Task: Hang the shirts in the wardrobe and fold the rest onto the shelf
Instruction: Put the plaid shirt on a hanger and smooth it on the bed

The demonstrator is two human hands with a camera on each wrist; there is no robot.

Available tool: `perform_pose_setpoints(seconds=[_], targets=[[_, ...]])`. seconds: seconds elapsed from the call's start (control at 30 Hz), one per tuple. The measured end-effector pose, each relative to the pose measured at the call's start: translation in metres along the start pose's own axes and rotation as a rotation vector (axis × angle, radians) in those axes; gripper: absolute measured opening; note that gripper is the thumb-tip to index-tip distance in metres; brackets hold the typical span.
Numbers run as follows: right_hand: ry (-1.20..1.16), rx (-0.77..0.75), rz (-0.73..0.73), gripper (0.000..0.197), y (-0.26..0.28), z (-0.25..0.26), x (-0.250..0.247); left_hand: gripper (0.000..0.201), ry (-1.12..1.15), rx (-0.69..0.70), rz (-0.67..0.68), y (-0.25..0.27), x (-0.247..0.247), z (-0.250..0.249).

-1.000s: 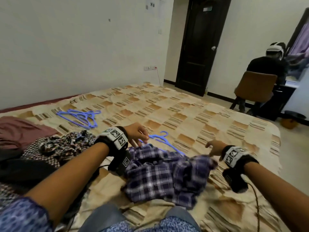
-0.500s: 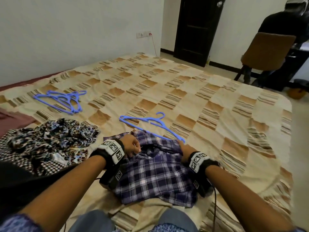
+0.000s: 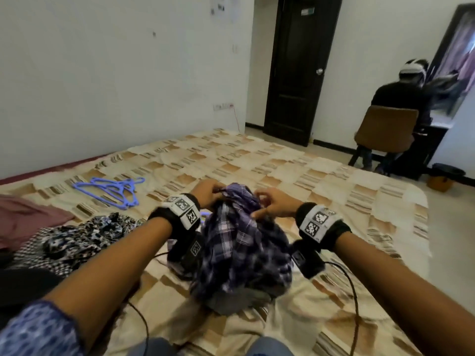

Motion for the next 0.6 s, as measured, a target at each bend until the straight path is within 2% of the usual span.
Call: perform_pose_setpoints(seconds=[0.07, 0.1, 0.23, 0.3, 0.37, 0.47, 0.53, 0.6], targets=[[-0.009, -0.008, 0.001, 0.035, 0.01, 0.007, -0.004, 0.026, -0.026, -0.013, -0.047, 0.011, -0.033, -0.012], [-0.06, -0.015, -0.024, 0.036, 0.015, 0.013, -0.01, 0.029, -0.06, -0.018, -0.065, 0.017, -0.046, -0.018], [-0.219, -0.025, -0.257, 0.015, 0.036, 0.045, -0.06, 0.037, -0.197, -0.068, -0.175, 0.04, -0.086, -0.023], [-0.249, -0.004, -0.376, 0.023, 0.044, 0.053, -0.084, 0.036, -0.26, -0.13, -0.254, 0.051, -0.105, -0.014], [-0.358, 0.078, -0.433, 0.03, 0.048, 0.049, -0.091, 0.035, -0.26, -0.162, -0.28, 0.061, -0.112, -0.004], [-0.384, 0.131, -0.478, 0.034, 0.051, 0.051, -0.093, 0.037, -0.23, -0.183, -0.233, 0.067, -0.103, 0.005], [-0.417, 0.108, -0.474, 0.034, 0.053, 0.064, -0.089, 0.051, -0.077, -0.189, -0.155, 0.07, -0.084, 0.001], [-0.549, 0.069, -0.48, 0.029, 0.053, 0.078, -0.086, 0.067, 0.122, -0.19, -0.013, 0.071, -0.057, -0.014]])
Point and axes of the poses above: each hand's wrist, its own y-axis away from the middle knuckle, its own x-axis out of the palm, z = x × y, the point moved 10 cm from there along -y, towards the middle knuckle, and after that the axes turned 5 degrees about y, right-handed, at the moved point
